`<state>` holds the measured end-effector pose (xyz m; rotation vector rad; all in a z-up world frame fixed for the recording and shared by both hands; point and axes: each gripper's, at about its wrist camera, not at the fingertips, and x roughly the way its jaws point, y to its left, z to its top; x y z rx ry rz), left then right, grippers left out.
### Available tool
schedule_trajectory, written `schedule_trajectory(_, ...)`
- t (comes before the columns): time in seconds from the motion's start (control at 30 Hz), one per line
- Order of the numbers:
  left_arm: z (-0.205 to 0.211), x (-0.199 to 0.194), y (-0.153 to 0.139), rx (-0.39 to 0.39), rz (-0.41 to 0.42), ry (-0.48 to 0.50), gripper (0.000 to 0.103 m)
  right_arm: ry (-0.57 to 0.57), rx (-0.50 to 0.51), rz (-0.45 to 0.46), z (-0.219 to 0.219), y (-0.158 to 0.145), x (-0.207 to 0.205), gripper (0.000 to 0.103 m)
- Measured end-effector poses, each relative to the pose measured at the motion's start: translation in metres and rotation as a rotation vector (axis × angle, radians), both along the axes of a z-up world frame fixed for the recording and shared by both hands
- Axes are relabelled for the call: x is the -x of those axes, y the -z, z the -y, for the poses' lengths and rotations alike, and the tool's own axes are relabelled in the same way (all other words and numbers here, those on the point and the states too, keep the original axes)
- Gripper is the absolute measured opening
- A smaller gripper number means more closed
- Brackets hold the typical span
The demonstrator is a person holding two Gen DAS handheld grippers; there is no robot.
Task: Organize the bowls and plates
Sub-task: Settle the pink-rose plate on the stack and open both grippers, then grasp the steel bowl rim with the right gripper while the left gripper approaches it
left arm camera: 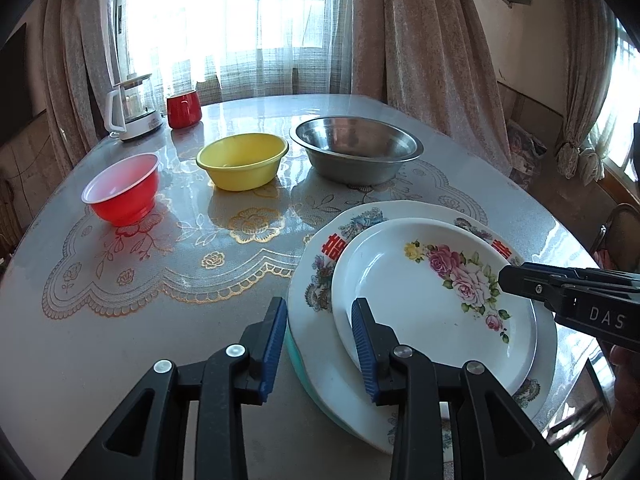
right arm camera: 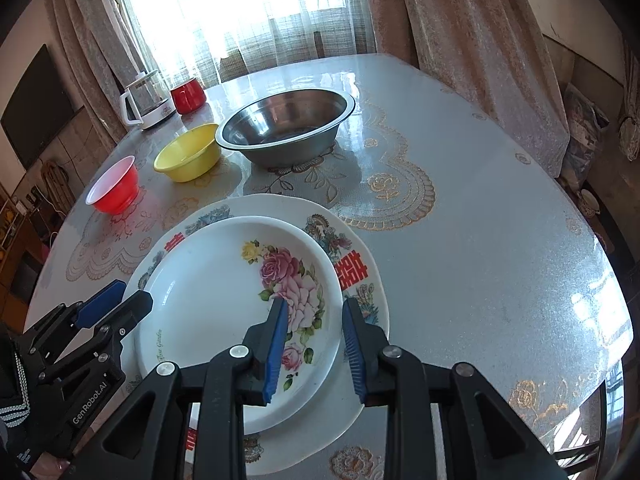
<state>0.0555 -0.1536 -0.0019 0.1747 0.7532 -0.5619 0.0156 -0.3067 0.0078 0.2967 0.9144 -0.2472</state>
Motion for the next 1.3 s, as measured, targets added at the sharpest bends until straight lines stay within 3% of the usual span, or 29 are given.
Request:
schedule_trajectory(0.3,-0.002,-0.008,-0.009,0.028,-0.029,-0.023,0.038,-0.023,-0.066,0.077,0.010,-0.011,0.004,0.030)
schedule_trajectory(0.37,-0.004,-0.010,-0.013,0.044,-0.027,-0.032,0.051,-0.037,-0.062,0.097,0.010,-0.017,0.002,0.032)
schedule_trajectory(0.47,-0.007,-0.017,-0.018,0.065,-0.030,-0.053,0.062,-0.045,-0.066,0.112,0.013,-0.021,-0.003,0.034)
schedule_trajectory(0.73,-0.016,-0.040,-0.021,0.073,-0.078,-0.119,0.078,-0.014,-0.103,0.119,0.039,-0.024,-0.024,0.037)
schedule_trajectory(0.97,-0.021,-0.056,-0.013,0.079,-0.158,-0.175,0.087,0.029,-0.148,0.101,0.080,-0.030,-0.065,0.042)
schedule_trajectory(1.3,-0.026,-0.060,-0.004,0.060,-0.209,-0.208,0.087,0.056,-0.223,0.045,0.121,-0.023,-0.161,0.044)
